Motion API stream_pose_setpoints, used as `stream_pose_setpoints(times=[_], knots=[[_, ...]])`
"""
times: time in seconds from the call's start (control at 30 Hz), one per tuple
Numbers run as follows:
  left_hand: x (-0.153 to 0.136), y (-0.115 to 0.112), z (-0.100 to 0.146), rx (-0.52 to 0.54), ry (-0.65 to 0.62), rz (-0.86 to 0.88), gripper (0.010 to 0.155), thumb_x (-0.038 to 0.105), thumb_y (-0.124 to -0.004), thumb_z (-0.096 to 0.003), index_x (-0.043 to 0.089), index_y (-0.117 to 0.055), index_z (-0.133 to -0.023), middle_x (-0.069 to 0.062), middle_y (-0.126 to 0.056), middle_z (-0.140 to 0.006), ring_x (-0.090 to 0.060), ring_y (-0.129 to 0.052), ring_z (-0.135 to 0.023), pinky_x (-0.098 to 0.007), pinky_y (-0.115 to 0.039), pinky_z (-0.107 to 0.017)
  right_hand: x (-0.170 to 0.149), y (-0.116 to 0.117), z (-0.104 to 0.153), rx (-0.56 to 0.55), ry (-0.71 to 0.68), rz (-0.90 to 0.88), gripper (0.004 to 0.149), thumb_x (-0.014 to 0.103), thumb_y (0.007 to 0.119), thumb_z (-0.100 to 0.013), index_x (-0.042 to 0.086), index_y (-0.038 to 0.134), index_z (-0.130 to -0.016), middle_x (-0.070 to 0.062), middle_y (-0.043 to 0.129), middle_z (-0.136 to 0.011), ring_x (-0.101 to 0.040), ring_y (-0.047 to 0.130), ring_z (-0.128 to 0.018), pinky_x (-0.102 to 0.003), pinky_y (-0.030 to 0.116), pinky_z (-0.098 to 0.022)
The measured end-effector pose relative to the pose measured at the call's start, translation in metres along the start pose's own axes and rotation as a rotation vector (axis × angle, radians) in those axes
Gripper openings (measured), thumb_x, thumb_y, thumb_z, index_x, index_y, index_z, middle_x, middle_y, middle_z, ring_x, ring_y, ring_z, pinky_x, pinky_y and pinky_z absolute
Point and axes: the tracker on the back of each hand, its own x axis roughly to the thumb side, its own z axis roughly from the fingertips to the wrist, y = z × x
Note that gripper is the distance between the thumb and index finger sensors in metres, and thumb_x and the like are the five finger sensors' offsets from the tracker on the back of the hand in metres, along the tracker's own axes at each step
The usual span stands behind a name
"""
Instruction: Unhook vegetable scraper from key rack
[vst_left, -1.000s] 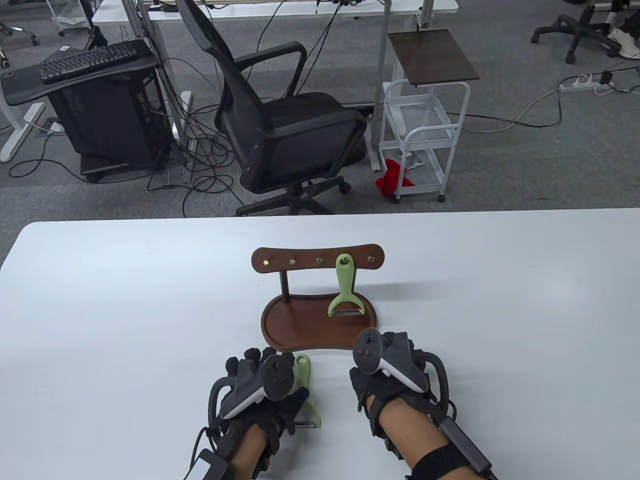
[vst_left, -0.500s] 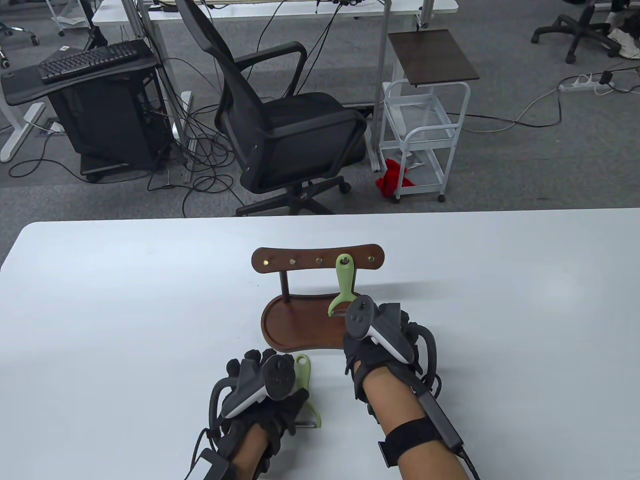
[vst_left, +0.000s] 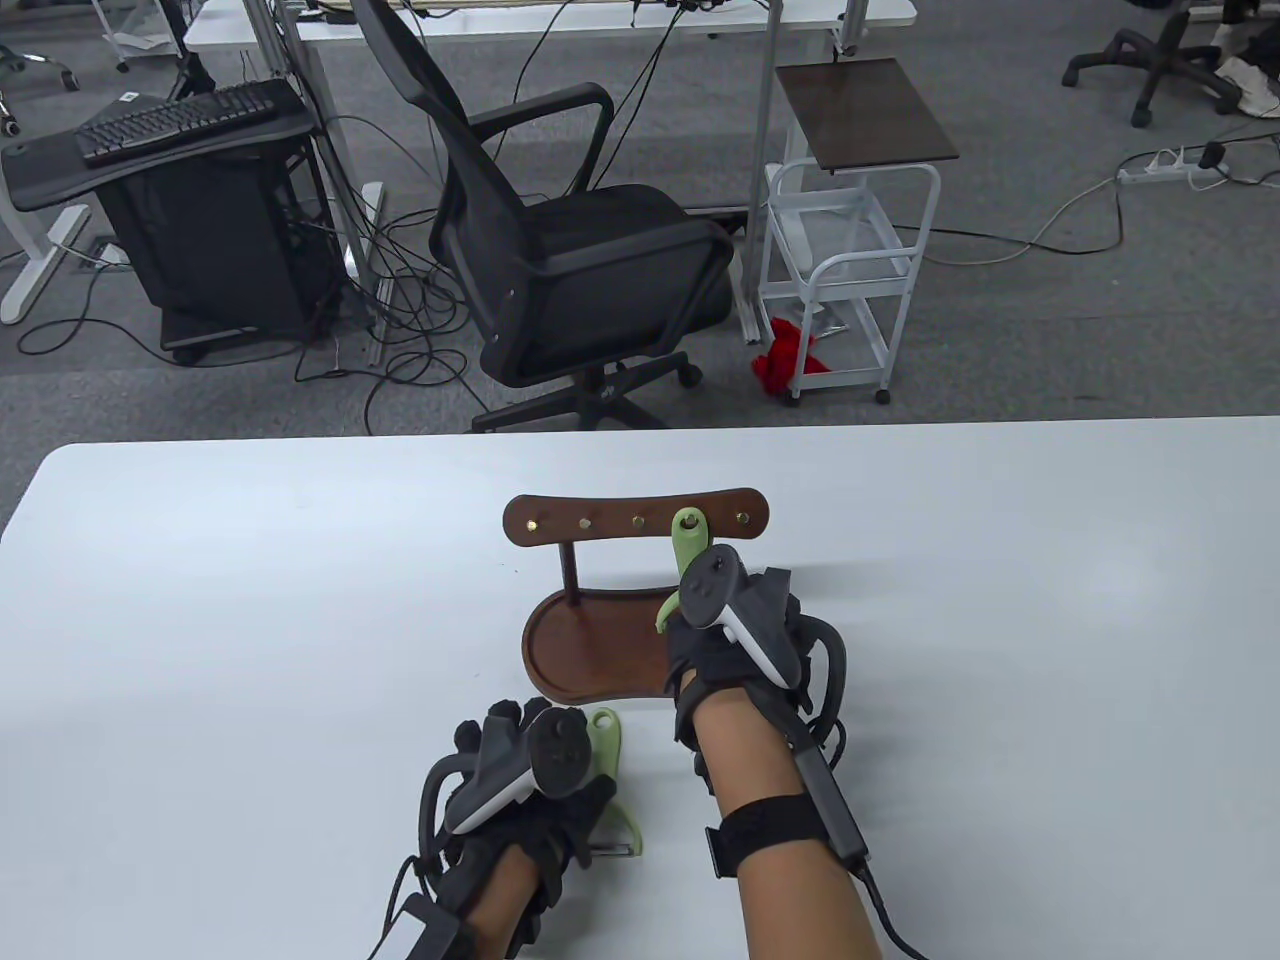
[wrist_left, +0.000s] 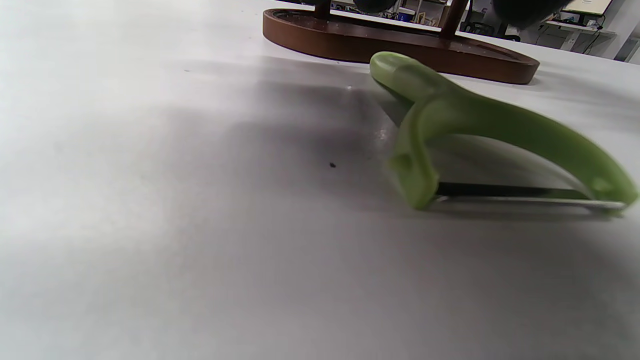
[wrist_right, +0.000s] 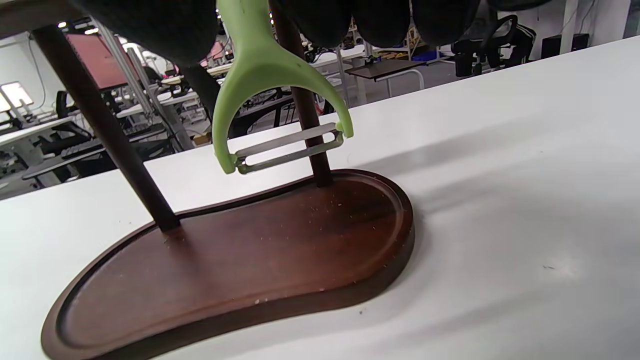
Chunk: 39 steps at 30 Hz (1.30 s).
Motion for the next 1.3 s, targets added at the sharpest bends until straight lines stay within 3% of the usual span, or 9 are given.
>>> stream_pose_setpoints(times=[0.23,0.53,0.83,1.3], knots=[[0.0,0.0,-0.001,-0.001,-0.007,0.011,0.077,0.056,-0.065,-0.053,0.022,-0.031,-0.113,-0.018,-0.019,-0.116,-0.055,-0.014,-0.106,-0.077,-0.013,-0.066,0.005,0.002,-0.009,-0.099,0.033,-0.016,0.071,0.053,0.074,-0.045,0.01,0.055,-0.098,-0.022,0.058,-0.103,-0.048,0.064,-0.086,-0.064,0.057,-0.06],[0.002,0.0,-0.003,0.01,-0.024,0.011,0.078,0.057,-0.064,-0.0529,0.022,-0.03,-0.113,-0.018,-0.018,-0.116,-0.055,-0.013,-0.106,-0.077,-0.012,-0.066,0.003,0.006,-0.022,-0.149,0.1,-0.087,0.072,0.055,0.077,-0.043,0.011,0.057,-0.096,-0.02,0.062,-0.099,-0.044,0.069,-0.081,-0.059,0.063,-0.055],[0.004,-0.001,-0.004,0.002,-0.028,0.008,0.077,0.057,-0.064,-0.053,0.022,-0.03,-0.113,-0.018,-0.018,-0.116,-0.055,-0.013,-0.107,-0.077,-0.012,-0.066,0.004,0.007,-0.027,-0.227,0.092,-0.151,0.061,0.054,0.082,-0.041,0.015,0.071,-0.087,-0.016,0.076,-0.089,-0.039,0.08,-0.069,-0.053,0.071,-0.047],[0.005,-0.002,-0.004,-0.011,-0.024,0.011,0.077,0.056,-0.064,-0.0531,0.022,-0.03,-0.113,-0.018,-0.018,-0.116,-0.055,-0.013,-0.106,-0.077,-0.012,-0.066,0.005,0.0,-0.024,-0.243,0.077,-0.142,0.054,0.051,0.083,-0.041,0.015,0.076,-0.081,-0.014,0.083,-0.082,-0.037,0.085,-0.062,-0.052,0.074,-0.044]])
